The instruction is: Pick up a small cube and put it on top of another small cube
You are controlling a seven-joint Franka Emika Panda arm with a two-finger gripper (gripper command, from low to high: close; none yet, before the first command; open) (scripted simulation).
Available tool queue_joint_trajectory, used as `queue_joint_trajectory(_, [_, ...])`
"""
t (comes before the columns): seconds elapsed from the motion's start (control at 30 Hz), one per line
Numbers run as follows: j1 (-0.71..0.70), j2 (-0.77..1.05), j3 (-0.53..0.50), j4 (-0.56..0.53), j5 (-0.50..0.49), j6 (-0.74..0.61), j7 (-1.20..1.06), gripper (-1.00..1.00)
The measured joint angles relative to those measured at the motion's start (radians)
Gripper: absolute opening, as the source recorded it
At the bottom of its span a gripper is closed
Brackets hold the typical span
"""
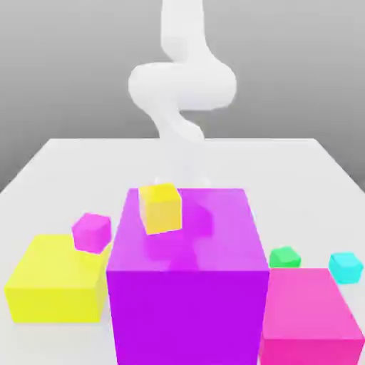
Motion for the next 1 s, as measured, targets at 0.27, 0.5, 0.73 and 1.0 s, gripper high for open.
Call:
queue_joint_trajectory(0.27, [0.206,0.295,0.055,-0.085,0.025,0.142,-0.271,0.0])
queue_joint_trajectory(0.5, [0.348,0.548,0.142,-0.157,0.023,0.263,-0.487,0.0])
queue_joint_trajectory(0.73, [0.502,0.807,0.22,-0.229,-0.071,0.384,-0.637,0.0])
queue_joint_trajectory(1.0, [0.625,1.094,0.13,-0.214,-0.243,0.573,-0.591,-1.0])
